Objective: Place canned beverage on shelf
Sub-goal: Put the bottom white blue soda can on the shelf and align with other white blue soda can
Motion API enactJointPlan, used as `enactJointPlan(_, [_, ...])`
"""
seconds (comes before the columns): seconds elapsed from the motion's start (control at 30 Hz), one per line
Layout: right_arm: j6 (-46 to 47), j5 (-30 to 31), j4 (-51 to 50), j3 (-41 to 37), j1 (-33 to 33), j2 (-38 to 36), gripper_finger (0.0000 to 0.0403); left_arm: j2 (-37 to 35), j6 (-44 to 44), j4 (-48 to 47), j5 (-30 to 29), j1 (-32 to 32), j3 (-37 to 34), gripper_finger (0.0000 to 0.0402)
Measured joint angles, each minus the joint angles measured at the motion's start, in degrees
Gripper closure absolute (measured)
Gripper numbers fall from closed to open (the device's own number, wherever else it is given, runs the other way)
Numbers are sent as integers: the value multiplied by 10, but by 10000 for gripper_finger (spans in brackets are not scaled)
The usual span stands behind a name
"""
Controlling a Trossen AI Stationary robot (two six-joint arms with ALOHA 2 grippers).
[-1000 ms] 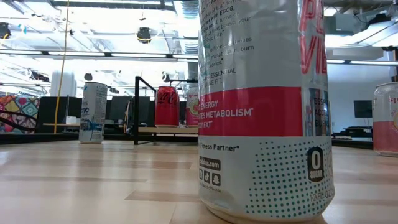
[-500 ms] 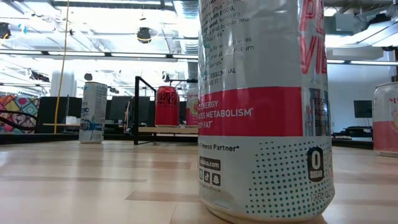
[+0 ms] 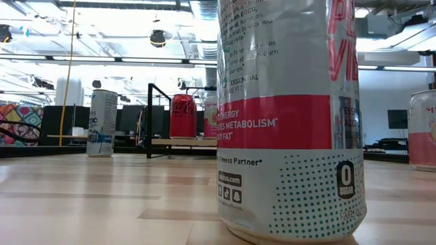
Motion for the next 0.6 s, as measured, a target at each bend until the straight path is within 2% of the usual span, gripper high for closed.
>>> enactJointPlan(0.33, [-68,-3,2,0,-13,0,353,31,12,-29,11,1,-1,162])
enactJointPlan(0.6, [-66,-65,3,0,-33,0,353,32,-5,-37,69,2,0,161])
